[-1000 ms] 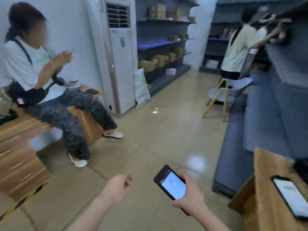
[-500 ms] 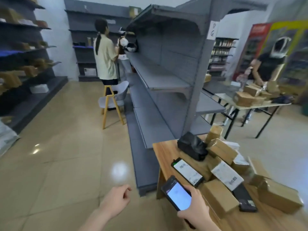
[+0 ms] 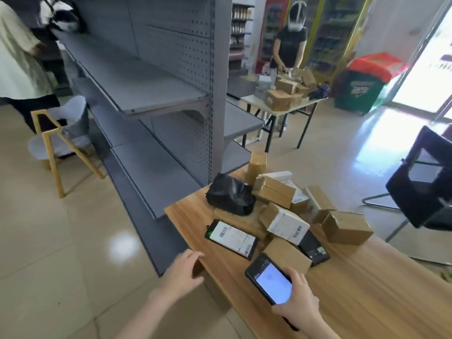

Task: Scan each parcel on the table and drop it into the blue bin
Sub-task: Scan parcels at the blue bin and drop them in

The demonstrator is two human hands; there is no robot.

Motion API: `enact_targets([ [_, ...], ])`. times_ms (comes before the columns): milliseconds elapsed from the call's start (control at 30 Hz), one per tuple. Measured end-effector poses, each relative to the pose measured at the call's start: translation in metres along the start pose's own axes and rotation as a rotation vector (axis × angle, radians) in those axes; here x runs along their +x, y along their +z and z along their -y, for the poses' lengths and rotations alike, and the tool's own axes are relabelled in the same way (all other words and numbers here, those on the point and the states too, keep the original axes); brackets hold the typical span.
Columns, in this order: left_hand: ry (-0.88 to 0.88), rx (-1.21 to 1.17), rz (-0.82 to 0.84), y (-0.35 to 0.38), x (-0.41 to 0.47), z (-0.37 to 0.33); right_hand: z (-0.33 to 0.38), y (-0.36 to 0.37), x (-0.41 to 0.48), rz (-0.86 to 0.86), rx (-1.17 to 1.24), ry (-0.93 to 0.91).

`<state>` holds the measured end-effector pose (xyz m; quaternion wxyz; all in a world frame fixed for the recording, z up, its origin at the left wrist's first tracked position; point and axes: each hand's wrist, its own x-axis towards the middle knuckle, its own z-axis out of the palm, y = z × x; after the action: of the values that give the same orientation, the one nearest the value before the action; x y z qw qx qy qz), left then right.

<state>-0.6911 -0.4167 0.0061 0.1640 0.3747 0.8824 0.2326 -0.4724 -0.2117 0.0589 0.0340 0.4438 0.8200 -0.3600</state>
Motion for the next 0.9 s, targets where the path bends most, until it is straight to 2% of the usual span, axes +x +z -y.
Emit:
enact_targets([
  [567,-0.009,0.196,0.205,0.022,0.140,0.001,0.003,0.016,0.101,0.029,-0.019,0.019],
  [733,0.081,0.264,0.303,0.032,0.182,0.007,0.012,0.021,0.106,-0.008,-0.015,0.078],
  [900,0.180,0.269,0.326,0.034,0.201,0.023,0.025,0.029,0.099,-0.058,-0.034,0.153],
])
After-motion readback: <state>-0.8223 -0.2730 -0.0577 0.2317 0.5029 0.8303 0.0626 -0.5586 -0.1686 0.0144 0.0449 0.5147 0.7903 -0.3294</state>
